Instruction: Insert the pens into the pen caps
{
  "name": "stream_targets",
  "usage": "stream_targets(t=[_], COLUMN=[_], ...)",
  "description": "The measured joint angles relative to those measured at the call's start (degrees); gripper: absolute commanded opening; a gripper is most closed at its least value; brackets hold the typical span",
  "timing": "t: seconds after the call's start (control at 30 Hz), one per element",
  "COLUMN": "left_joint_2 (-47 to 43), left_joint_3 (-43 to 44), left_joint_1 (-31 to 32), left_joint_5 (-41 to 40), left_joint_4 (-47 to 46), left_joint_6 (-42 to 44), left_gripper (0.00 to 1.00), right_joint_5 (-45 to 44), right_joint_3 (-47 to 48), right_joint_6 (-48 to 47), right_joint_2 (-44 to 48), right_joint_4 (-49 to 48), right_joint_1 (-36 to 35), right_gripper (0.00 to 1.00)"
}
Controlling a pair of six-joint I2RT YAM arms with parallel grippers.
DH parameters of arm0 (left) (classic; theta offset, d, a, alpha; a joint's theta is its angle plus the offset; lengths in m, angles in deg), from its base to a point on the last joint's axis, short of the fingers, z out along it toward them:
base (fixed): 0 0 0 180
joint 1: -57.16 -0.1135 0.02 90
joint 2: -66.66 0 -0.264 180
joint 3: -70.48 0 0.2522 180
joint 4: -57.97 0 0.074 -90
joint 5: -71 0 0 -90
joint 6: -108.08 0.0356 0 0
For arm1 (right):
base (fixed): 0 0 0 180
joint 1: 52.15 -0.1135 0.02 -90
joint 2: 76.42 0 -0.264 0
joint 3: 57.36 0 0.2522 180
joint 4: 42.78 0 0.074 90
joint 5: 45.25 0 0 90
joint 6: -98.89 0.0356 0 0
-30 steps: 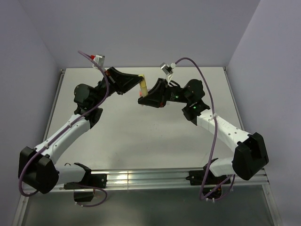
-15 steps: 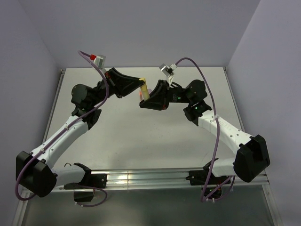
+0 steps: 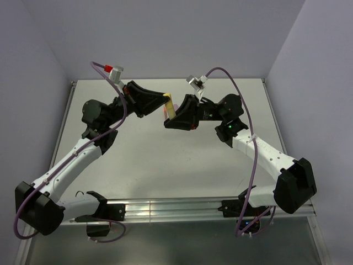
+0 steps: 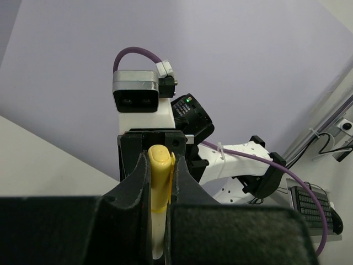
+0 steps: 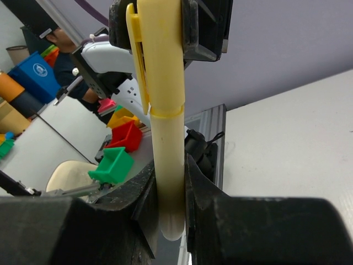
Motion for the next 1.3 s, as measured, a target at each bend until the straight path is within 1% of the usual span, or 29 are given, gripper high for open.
stream_targets(t=[0.23,0.5,0.8,1.07,1.3], left_joint_2=[-0.52,-2.34,-5.18,-5.33,-6.32], left_joint_3=[-0.28,-0.94,-3.34,-3.50,-3.50], left_joint_1=[0.52,1.70,2.95,4.42,5.99], left_joint_5=[-0.81,-1.62,-5.27,-7.74,-10.47], left_joint_4=[0.04,0.57,0.96,0.13,1.68], left_joint_6=[0.87,3.08,4.87,5.60,7.15], left_gripper=[0.00,0.00,0.00,0.00,0.00], right_joint_5=[0.17,2.23,3.02,2.91,2.60], right_joint_3=[0.02,0.02,0.04,0.96,1.73], right_joint_6=[-0.48,2.14,3.65,3.21,2.47], right_joint_2=[0.00,-0.26,-0.87,-0.90,-0.90], right_joint_4=[-0.42,-3.85,-5.57,-5.68,-5.66], right_joint_1=[0.00,-0.11,-0.72,-1.01,-1.16], right_gripper=[0.00,0.00,0.00,0.00,0.00])
